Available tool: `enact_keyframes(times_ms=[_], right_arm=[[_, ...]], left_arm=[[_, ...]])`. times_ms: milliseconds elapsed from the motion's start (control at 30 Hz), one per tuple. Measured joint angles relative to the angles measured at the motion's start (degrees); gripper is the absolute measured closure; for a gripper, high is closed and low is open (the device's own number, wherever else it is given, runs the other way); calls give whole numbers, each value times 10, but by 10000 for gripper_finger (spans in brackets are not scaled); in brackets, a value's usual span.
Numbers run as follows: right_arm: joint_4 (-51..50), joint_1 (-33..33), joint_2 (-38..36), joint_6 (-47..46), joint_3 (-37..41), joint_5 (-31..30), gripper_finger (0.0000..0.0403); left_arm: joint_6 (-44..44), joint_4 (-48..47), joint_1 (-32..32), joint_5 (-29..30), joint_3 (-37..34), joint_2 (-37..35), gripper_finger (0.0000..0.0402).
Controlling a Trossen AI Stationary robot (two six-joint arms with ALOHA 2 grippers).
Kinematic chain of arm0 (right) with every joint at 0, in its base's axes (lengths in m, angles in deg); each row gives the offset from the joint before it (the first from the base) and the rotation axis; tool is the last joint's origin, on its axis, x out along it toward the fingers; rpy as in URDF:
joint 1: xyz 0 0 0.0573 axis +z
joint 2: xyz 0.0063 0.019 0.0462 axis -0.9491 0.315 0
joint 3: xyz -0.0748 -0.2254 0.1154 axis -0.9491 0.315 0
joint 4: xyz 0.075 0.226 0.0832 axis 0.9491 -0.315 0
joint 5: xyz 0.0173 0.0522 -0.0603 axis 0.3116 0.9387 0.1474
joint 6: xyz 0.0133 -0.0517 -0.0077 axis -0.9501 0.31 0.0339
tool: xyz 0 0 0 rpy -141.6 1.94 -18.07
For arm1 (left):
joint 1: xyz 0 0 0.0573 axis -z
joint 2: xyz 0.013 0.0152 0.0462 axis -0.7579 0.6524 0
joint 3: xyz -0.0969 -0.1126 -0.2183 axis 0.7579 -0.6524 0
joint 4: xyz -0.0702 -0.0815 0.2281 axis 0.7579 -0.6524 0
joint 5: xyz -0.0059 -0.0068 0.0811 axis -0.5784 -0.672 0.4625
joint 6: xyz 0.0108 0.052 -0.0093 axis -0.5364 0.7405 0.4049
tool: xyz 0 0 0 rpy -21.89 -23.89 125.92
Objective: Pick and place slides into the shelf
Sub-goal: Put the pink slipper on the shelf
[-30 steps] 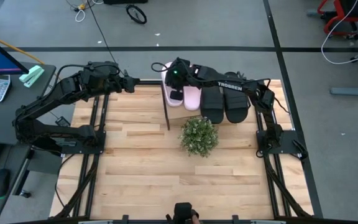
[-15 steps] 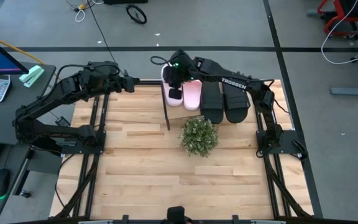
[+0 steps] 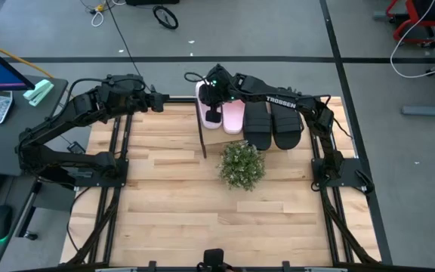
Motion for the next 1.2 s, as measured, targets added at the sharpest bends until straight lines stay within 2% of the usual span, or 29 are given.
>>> enact_keyframes(times_ms=[233,433,833,1200], right_arm=[[-39,4,34,-19,2,9,399],[-32,4,37,-44,-1,0,399],[-122,14,39,-65,-77,-1,390],[-242,50,38,-61,-154,4,350]], left_arm=[[-1,0,0,0,0,0,204],[-1,-2,0,0,0,0,211],[-1,-7,0,4,0,0,204],[-1,-7,0,8,0,0,204]])
